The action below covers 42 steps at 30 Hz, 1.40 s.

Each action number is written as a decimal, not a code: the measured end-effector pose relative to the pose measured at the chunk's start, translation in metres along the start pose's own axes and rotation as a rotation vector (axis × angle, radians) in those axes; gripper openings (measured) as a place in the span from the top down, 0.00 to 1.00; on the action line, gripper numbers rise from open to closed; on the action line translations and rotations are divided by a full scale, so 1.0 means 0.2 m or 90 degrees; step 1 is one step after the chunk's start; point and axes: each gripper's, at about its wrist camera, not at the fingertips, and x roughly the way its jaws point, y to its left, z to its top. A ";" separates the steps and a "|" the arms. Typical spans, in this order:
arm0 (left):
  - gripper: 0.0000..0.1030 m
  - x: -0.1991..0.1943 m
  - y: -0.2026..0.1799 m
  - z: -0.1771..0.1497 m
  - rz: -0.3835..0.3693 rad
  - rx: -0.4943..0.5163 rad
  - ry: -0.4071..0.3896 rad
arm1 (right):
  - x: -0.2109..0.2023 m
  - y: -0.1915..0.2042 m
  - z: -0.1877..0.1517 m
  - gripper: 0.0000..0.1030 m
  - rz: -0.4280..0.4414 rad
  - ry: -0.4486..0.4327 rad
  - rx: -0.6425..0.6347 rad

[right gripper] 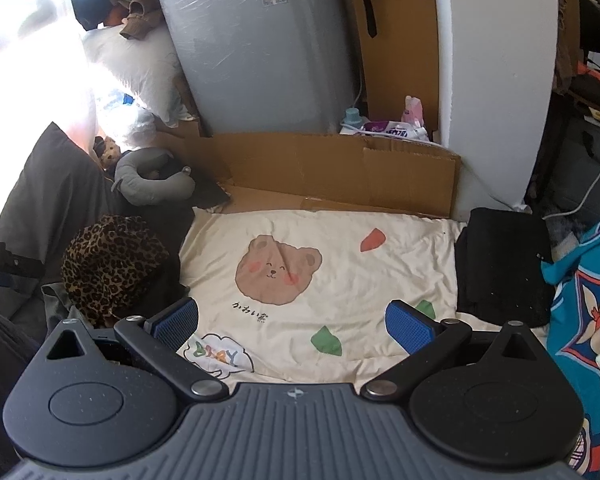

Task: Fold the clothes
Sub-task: 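Move the left tool to the leopard-print garment and close on it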

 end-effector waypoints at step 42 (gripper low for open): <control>0.06 0.25 0.66 0.80 0.019 -0.047 -0.013 | 0.47 0.17 0.33 0.00 0.069 -0.020 -0.012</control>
